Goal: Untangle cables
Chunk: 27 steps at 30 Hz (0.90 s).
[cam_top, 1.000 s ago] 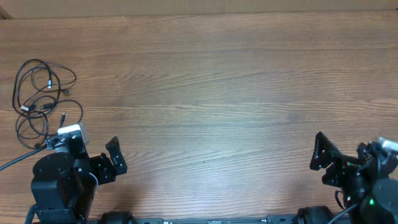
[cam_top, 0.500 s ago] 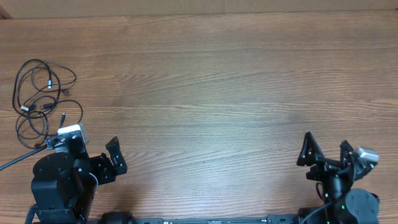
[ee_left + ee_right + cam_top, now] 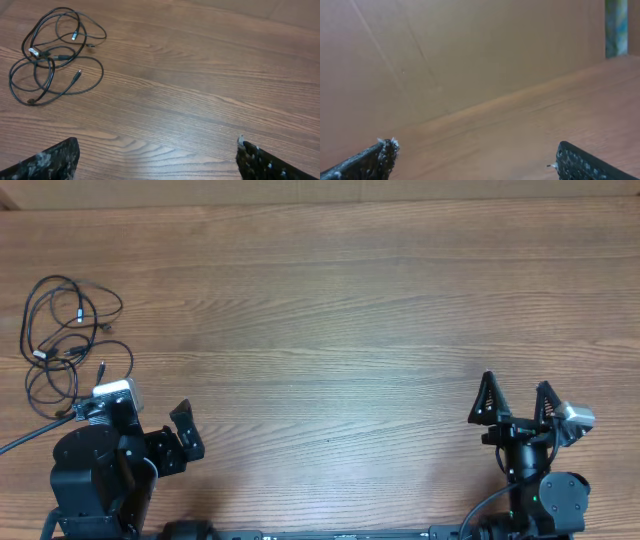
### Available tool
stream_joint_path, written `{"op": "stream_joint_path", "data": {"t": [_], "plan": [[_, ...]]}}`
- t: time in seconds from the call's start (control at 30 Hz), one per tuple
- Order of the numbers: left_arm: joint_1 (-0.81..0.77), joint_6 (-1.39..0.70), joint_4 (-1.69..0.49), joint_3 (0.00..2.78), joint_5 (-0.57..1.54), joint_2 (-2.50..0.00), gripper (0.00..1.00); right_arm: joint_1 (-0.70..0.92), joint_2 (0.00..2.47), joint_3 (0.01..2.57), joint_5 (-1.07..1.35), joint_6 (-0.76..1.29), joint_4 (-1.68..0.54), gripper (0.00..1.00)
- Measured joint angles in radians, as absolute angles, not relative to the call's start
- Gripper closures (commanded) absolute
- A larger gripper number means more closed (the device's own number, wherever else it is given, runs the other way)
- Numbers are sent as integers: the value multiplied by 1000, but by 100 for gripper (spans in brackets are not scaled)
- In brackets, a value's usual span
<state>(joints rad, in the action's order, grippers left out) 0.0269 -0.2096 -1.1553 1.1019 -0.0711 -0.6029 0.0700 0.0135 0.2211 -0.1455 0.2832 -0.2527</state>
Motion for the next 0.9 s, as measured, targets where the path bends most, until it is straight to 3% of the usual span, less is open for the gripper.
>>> {"op": "stream_joint_path", "data": {"t": [0.47, 0.9], "plan": [[27, -210, -1155, 1102, -71, -603, 1, 66, 13, 32, -146, 210, 39, 0], [27, -210, -1155, 1102, -71, -603, 0, 66, 12, 19, -141, 142, -78, 0]]}}
